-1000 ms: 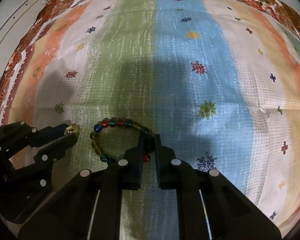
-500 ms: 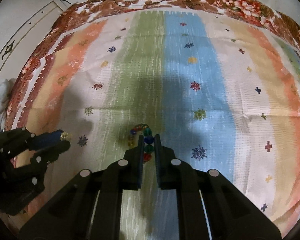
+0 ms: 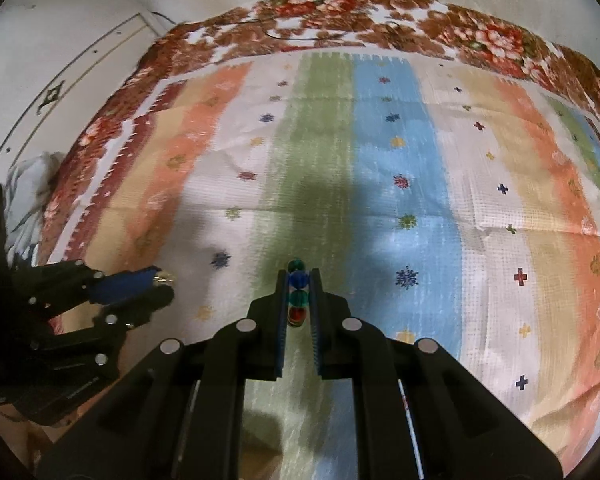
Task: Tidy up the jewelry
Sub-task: 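Lift and carry the multicolour bracelet with both grippers over the tin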
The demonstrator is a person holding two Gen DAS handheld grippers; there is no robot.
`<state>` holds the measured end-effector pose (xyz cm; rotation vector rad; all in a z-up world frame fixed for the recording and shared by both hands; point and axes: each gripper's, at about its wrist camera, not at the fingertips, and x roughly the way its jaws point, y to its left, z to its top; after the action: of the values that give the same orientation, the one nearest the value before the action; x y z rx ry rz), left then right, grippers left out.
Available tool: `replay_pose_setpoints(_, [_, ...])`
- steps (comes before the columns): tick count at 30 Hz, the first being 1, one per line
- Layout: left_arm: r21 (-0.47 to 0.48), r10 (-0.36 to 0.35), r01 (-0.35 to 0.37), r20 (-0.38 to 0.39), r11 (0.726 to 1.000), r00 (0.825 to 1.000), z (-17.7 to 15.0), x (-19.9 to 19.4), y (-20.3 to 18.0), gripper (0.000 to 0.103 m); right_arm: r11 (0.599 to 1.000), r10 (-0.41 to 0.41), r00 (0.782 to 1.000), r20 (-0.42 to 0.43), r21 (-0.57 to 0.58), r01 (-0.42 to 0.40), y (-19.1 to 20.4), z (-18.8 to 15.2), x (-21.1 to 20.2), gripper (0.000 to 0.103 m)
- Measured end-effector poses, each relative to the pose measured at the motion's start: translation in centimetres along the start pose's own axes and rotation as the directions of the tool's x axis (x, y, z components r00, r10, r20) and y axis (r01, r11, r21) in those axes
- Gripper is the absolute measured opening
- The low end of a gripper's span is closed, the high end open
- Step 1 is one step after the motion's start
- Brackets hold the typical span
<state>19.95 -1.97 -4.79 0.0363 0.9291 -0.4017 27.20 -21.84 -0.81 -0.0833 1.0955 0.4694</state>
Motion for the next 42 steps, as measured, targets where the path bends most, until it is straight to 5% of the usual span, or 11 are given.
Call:
replay_pose_setpoints(26, [-0.019, -0.032, 0.033, 0.041, 0.999, 0.999, -6.1, -6.2, -5.2, 0.016, 0.988, 0.124, 0.989, 0.087, -0.101, -0.115, 3.6, -6.3, -8.3, 0.011])
replay_pose_setpoints(39, [-0.019, -0.025, 0.025, 0.017, 1.000, 1.000, -10.5, -7.8, -7.0, 0.016, 0.976, 0.189, 0.981, 0.034, -0.118, -0.184, 4.9, -11.6, -9.5, 0.011])
replay_pose_setpoints(42, [-0.021, -0.024, 0.024, 0.011, 0.999, 1.000, -11.2, -8.0, -7.3, 0.033, 0.974, 0.199, 0.980, 0.012, -0.110, -0.196, 4.9, -12.6, -9.3, 0.012])
